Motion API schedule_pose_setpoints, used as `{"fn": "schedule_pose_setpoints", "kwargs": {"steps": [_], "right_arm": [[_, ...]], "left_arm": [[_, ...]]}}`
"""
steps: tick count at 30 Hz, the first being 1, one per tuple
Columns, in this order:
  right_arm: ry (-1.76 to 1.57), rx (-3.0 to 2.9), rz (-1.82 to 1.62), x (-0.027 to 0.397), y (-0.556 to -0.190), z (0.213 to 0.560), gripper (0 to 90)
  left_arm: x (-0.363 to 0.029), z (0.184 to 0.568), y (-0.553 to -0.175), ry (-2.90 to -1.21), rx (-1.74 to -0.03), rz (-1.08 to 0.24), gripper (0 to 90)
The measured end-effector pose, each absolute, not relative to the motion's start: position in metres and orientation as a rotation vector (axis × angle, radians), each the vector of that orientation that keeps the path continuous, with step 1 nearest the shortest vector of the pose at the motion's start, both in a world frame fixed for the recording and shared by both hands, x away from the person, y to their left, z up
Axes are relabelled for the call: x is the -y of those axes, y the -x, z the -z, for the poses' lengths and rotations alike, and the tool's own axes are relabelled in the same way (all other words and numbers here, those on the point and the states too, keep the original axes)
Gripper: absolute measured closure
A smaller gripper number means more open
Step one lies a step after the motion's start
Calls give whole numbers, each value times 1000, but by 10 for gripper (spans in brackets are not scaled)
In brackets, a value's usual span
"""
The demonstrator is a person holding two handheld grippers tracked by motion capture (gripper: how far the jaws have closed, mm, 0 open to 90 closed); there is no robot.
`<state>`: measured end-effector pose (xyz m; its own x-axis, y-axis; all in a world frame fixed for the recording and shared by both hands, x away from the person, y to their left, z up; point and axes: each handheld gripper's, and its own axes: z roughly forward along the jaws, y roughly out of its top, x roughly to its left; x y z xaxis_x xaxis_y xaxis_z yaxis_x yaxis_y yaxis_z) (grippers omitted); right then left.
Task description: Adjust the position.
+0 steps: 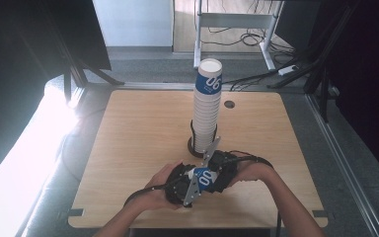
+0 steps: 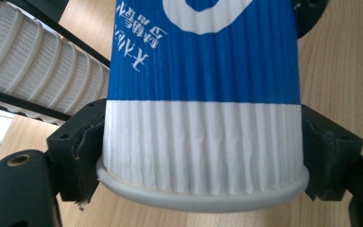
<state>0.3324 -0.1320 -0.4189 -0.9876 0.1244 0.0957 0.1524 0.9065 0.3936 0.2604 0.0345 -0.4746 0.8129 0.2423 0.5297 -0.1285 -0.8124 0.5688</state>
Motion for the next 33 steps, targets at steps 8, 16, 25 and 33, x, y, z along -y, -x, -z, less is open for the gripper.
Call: {"fn": "schedule_pose_setpoints", "kwargs": {"steps": [8, 16, 25, 33], "right_arm": [[212, 3001, 693, 138, -331, 419, 271], [312, 2973, 971, 164, -330, 411, 269], [415, 2926, 1259, 176, -324, 421, 268], [525, 2807, 1538, 181, -316, 433, 267]], "left_arm": [[-37, 474, -264, -2392, -132, -764, 71], [-60, 468, -272, -2246, -329, -610, 40], [-78, 466, -274, -2108, -491, -448, 54], [-87, 467, -275, -2001, -572, -298, 60]]}}
